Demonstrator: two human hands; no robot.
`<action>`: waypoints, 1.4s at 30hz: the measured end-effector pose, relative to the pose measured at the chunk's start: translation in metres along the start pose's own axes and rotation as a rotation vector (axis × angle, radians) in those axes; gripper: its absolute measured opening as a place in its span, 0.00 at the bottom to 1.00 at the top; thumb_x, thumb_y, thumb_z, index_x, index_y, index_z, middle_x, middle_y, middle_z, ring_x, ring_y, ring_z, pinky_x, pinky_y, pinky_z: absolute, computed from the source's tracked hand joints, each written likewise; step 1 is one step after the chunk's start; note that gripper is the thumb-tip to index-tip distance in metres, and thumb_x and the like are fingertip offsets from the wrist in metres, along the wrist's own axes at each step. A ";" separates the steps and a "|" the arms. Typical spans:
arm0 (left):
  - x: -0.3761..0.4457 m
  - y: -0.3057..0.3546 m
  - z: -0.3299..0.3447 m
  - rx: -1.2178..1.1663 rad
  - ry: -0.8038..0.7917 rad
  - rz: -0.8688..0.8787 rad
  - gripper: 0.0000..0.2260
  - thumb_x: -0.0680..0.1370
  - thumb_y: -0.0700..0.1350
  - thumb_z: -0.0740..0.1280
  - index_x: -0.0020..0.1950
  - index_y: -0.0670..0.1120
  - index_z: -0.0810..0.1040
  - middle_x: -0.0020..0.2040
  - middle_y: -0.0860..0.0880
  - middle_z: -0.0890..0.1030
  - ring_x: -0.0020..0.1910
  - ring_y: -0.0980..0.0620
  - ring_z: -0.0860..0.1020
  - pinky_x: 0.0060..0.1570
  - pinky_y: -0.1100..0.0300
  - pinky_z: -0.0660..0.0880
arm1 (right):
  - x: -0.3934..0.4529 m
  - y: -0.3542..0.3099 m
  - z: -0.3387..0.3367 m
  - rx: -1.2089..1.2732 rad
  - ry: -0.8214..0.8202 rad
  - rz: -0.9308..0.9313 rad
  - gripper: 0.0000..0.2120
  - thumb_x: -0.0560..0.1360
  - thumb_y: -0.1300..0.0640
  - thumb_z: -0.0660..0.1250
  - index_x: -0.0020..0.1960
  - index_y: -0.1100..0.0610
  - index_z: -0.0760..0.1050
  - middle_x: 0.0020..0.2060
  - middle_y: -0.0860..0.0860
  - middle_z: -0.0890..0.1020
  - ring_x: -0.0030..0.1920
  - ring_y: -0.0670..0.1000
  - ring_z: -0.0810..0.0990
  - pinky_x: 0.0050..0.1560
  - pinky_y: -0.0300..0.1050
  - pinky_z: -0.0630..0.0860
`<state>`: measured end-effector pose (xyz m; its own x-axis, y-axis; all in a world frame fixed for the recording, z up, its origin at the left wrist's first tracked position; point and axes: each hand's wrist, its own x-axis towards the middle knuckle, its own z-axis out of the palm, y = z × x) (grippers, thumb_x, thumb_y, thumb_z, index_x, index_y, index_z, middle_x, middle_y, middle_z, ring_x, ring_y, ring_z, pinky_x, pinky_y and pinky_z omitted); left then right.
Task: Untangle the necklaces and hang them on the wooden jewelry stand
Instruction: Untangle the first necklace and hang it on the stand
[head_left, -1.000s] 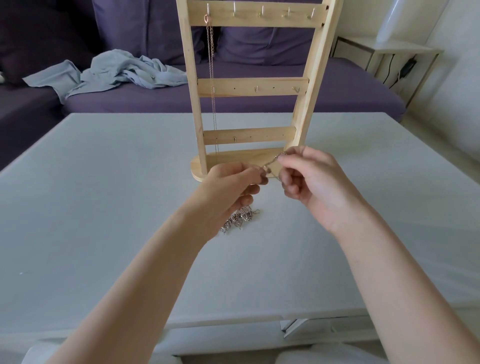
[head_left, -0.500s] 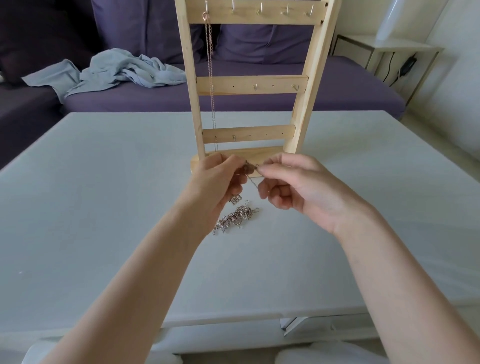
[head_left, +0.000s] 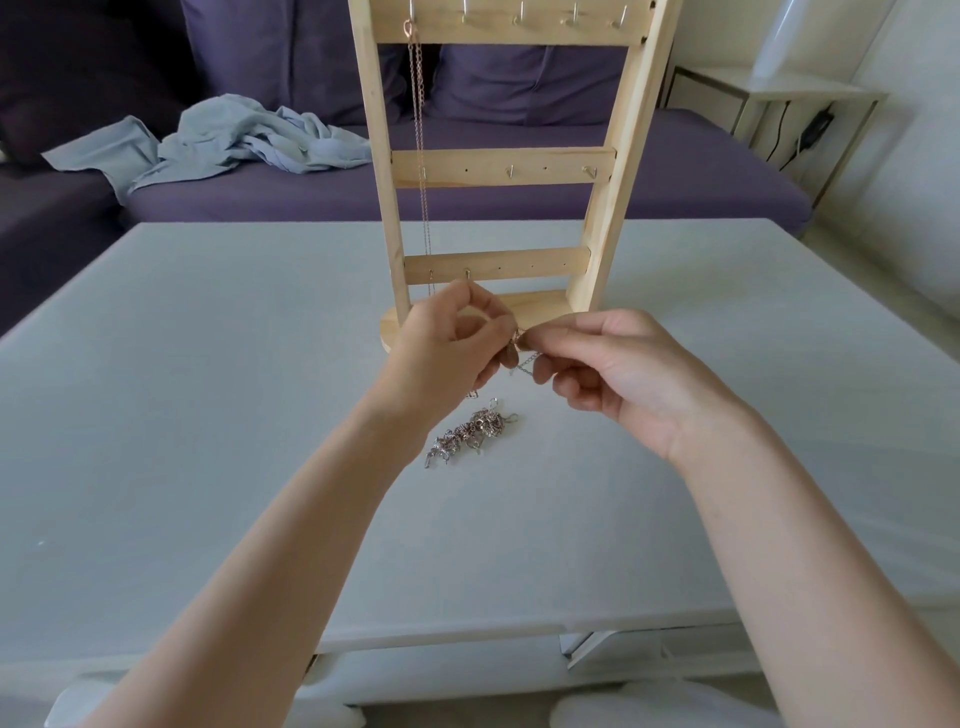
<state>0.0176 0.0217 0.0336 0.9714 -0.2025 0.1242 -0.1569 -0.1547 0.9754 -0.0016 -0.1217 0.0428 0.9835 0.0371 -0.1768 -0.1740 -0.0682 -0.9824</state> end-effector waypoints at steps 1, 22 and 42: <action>0.000 0.000 0.000 0.013 -0.009 -0.004 0.07 0.78 0.35 0.62 0.41 0.43 0.72 0.24 0.54 0.76 0.24 0.56 0.66 0.25 0.67 0.63 | 0.000 0.000 0.000 0.008 0.007 0.008 0.03 0.74 0.62 0.67 0.42 0.59 0.78 0.26 0.50 0.80 0.24 0.44 0.71 0.24 0.33 0.65; 0.003 -0.007 -0.007 0.181 0.017 -0.074 0.09 0.77 0.37 0.63 0.39 0.47 0.73 0.36 0.53 0.80 0.29 0.63 0.73 0.28 0.72 0.66 | 0.002 0.002 0.002 -0.180 0.081 -0.064 0.04 0.78 0.64 0.56 0.45 0.60 0.68 0.23 0.53 0.79 0.21 0.49 0.72 0.20 0.37 0.62; 0.000 -0.005 -0.003 -0.012 -0.065 -0.215 0.07 0.73 0.38 0.71 0.42 0.47 0.74 0.41 0.48 0.83 0.37 0.57 0.78 0.29 0.70 0.69 | 0.001 0.001 0.002 -0.075 0.037 -0.022 0.09 0.79 0.58 0.61 0.40 0.58 0.69 0.25 0.52 0.75 0.22 0.48 0.70 0.21 0.37 0.63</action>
<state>0.0195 0.0257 0.0294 0.9686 -0.2284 -0.0986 0.0550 -0.1900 0.9802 -0.0009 -0.1200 0.0418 0.9885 0.0023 -0.1514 -0.1495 -0.1426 -0.9784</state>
